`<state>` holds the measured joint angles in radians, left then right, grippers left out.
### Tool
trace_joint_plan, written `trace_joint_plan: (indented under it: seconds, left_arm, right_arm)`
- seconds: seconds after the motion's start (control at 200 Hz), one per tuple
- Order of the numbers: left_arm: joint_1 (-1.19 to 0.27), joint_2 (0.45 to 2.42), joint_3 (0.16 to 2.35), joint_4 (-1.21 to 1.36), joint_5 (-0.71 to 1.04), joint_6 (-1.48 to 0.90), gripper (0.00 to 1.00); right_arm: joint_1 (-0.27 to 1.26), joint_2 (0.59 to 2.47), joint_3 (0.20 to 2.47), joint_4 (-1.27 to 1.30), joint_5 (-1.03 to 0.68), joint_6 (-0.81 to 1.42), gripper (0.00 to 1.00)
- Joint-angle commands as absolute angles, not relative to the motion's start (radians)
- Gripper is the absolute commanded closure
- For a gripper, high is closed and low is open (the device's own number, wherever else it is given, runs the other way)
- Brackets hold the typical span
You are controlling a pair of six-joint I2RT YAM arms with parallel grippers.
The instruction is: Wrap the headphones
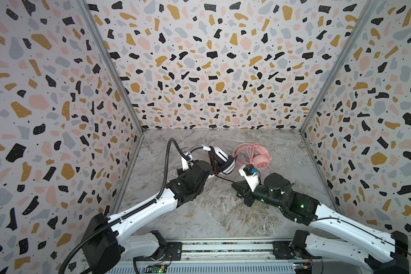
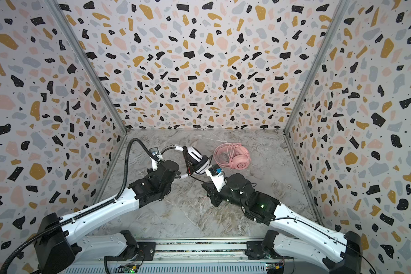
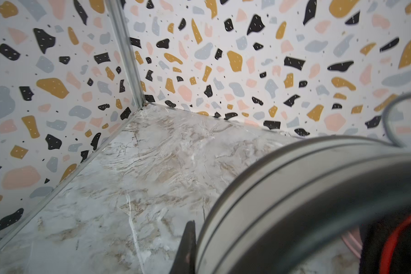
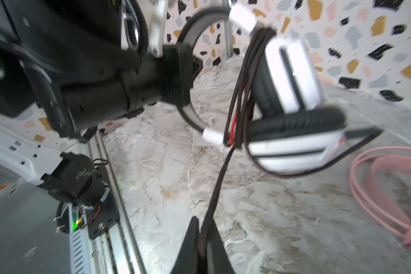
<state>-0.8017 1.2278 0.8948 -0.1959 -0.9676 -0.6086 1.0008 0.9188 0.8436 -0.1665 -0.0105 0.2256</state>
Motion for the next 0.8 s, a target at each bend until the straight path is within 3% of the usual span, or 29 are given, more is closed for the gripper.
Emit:
trace_joint_plan:
  seconds: [0.0, 0.406, 0.796]
  left_arm:
    - [-0.809, 1.234, 0.913, -0.122, -0.887, -0.472, 1.00]
    - [-0.876, 1.169, 0.808, -0.103, -0.536, -0.127, 1.00]
    - [-0.876, 1.111, 0.801, -0.163, -0.145, 0.020, 1.00]
  right_arm:
    - [1.002, 0.928, 0.936, -0.301, 0.165, 0.121, 0.91]
    - [0.936, 1.033, 1.096, -0.387, 0.411, -0.052, 0.91]
    - [0.822, 1.055, 1.124, -0.373, 0.261, -0.102, 0.90]
